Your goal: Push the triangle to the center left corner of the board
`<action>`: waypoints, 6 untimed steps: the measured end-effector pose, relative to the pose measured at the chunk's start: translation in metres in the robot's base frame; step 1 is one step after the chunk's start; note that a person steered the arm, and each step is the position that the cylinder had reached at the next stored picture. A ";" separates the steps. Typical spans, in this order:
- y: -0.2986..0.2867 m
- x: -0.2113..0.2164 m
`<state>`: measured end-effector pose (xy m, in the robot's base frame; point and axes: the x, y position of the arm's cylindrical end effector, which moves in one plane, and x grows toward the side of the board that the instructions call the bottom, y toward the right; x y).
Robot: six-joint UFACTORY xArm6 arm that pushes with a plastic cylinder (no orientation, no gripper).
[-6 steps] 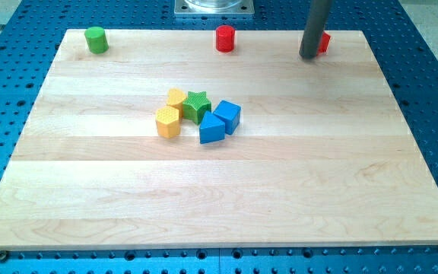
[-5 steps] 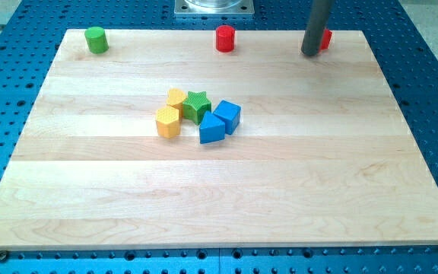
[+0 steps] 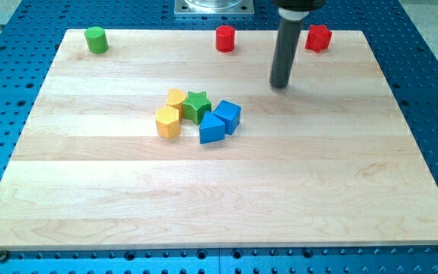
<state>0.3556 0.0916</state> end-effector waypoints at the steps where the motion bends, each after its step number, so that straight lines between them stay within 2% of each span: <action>1: -0.036 0.032; 3: -0.065 0.086; 6: -0.067 0.092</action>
<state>0.4478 0.0250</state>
